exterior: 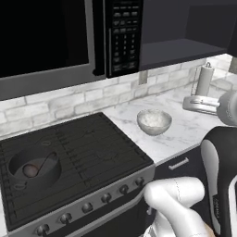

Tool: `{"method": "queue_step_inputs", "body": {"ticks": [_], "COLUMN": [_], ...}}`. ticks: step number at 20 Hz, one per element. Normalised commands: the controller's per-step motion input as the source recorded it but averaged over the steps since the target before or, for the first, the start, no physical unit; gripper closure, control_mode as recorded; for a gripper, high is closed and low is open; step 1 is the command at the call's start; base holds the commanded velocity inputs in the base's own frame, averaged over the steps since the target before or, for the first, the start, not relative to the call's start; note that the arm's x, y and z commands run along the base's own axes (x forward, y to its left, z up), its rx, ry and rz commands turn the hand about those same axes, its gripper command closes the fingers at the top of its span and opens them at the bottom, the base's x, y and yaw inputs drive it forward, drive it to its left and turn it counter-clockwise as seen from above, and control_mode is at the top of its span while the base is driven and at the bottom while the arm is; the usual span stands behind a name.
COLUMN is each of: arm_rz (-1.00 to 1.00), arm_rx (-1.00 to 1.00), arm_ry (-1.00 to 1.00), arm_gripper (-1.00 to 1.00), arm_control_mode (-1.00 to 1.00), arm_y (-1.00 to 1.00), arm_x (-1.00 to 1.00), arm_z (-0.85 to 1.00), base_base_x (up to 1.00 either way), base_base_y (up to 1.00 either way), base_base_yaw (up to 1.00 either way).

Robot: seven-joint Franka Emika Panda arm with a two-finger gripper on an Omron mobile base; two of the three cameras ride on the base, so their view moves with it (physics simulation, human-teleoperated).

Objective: Open the cabinet and move the ladle to the pot. Then close the cabinet.

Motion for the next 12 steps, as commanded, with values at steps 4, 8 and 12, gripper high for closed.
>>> {"method": "queue_step_inputs", "body": {"ticks": [4,8,12], "arm_rz": [0.00,0.00,0.00], "arm_rx": [0.00,0.00,0.00], "arm_ry": [0.00,0.00,0.00], "arm_gripper": [-1.00,-1.00,-1.00], "arm_control_mode": [1.00,1.00,1.00], "arm_y": [0.00,0.00,0.00], "arm_x": [0.00,0.00,0.00], "arm_z": [0.00,0.00,0.00], "base_base_x": [-0.02,0.00,0.00], "base_base_y": [-0.14,-0.19,-0.15], "base_base_yaw": [-0.34,-0.42,-0.39]}}
